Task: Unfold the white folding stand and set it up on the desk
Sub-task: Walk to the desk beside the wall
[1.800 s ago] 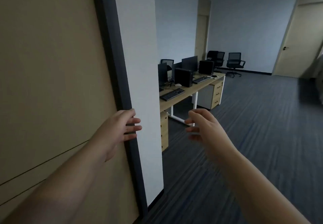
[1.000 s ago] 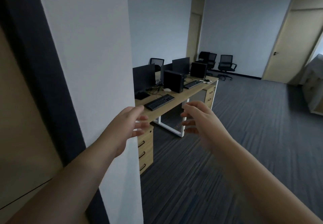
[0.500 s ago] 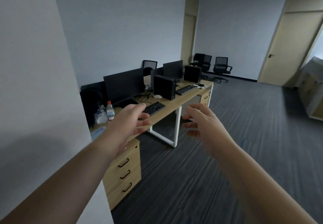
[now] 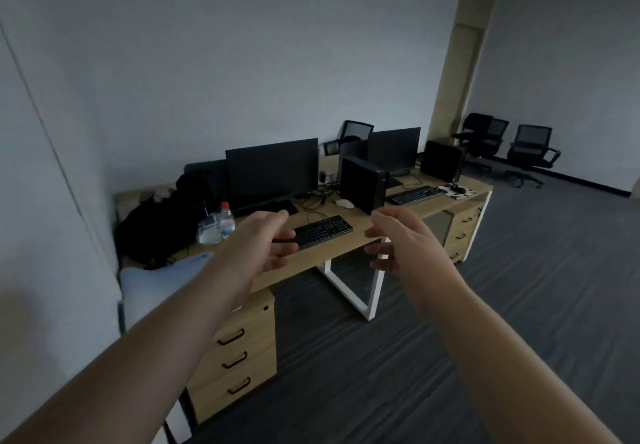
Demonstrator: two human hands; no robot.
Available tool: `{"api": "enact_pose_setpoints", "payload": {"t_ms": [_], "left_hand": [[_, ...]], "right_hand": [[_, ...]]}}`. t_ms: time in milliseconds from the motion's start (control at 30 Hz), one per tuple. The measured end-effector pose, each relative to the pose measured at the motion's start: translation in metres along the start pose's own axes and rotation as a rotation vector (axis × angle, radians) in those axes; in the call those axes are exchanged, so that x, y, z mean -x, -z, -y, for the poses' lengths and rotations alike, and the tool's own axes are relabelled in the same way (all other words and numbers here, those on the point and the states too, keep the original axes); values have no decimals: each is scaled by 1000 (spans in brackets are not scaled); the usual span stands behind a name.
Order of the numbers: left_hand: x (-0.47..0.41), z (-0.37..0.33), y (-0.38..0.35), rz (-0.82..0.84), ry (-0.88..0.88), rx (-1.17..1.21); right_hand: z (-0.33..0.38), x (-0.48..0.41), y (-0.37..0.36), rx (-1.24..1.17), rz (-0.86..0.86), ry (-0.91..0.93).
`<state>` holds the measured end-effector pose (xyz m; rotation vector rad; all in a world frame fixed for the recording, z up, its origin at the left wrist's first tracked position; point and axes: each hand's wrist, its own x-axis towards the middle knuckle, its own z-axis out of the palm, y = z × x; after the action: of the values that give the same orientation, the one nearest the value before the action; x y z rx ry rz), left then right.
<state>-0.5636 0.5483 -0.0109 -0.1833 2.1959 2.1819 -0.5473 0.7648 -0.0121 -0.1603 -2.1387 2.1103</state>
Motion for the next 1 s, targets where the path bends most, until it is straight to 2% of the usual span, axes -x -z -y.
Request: {"api": "enact_pose_setpoints", "payload": {"t_ms": [333,533,800,1000], "left_hand": [[-88,1,9,-230,-1,40],[-169,1,13,-322,4,106],[-264,-23,-5,-341,-21,72],[-307,-28,7,-490,-23,73]], "right_hand": [[-17,-134,-32,-13,250,-5],[-23,-224,-64,34,333,5],[-5,-324,-75,34,392,20],[-14,-396,-111,22,509,24]]}}
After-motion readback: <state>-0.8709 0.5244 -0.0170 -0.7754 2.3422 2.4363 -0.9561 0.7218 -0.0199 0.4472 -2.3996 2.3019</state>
